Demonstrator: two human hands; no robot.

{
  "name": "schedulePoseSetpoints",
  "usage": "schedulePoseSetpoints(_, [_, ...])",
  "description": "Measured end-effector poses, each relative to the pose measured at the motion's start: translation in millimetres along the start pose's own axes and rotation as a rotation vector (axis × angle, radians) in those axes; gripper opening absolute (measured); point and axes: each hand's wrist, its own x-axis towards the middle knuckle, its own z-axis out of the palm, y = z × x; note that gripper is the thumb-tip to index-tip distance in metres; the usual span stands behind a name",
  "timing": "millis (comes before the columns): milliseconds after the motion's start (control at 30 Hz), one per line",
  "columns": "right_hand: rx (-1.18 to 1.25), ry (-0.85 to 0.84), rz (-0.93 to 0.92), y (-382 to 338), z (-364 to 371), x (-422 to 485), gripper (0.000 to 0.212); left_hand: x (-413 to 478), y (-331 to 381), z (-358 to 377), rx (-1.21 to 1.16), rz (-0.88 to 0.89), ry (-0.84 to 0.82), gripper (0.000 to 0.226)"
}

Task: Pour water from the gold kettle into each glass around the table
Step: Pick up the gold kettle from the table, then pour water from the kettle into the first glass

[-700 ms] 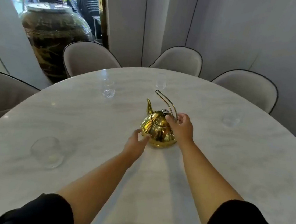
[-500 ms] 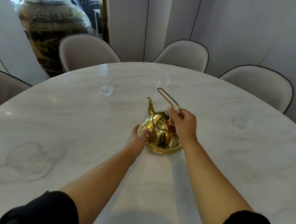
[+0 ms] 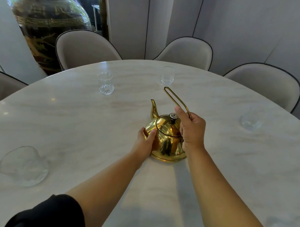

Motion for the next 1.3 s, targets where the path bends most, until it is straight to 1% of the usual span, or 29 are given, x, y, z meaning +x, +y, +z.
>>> schedulePoseSetpoints(200, [0.009,0.010,-0.001,-44.6,-8.2,-45.4,0.054,-63.6,10.6,-13.3,0.036,0.014,-0.098,0.061])
schedulePoseSetpoints(400, [0.054,0.050,-0.021,-110.3,-24.1,-124.4,0.055,-164.8,28.8,-36.7,0.095,0.032,-0.193,0.063])
schedulePoseSetpoints(500, [0.084,0.079,-0.050,-144.3,-31.2,-175.1,0.054,-220.0,29.8,-49.1,0.188,0.083,-0.226,0.066])
schedulePoseSetpoints(633, [0.037,0.139,-0.071,-189.9,-39.6,-247.0,0.051,-294.1,21.5,-68.8,0.297,0.146,-0.275,0.069])
schedulePoseSetpoints(800, [0.065,0.225,-0.025,-227.7,-58.0,-332.8,0.053,-387.9,3.4,-89.8,0.405,0.242,-0.379,0.064])
schedulePoseSetpoints(900, [0.053,0.259,-0.005,-238.4,-69.3,-378.4,0.053,-425.1,-5.4,-95.0,0.477,0.262,-0.405,0.064])
schedulePoseSetpoints(967, [0.061,0.258,0.001,-242.6,-77.9,-401.2,0.053,-441.1,-11.9,-94.8,0.519,0.267,-0.383,0.064])
schedulePoseSetpoints(1033, [0.059,0.257,0.010,-244.9,-87.8,-419.2,0.053,-454.4,-19.2,-91.4,0.552,0.305,-0.335,0.071])
schedulePoseSetpoints(1100, [0.045,0.257,0.008,-242.3,-99.8,-431.5,0.054,-464.6,-28.5,-84.0,0.563,0.383,-0.309,0.081])
schedulePoseSetpoints(1133, [0.028,0.252,0.000,-240.2,-105.6,-436.4,0.054,-470.1,-32.7,-79.8,0.561,0.428,-0.306,0.082])
schedulePoseSetpoints(1300, [-0.017,0.220,-0.003,-228.9,-131.9,-452.7,0.053,-491.6,-63.6,-52.3,0.578,0.627,-0.322,0.072])
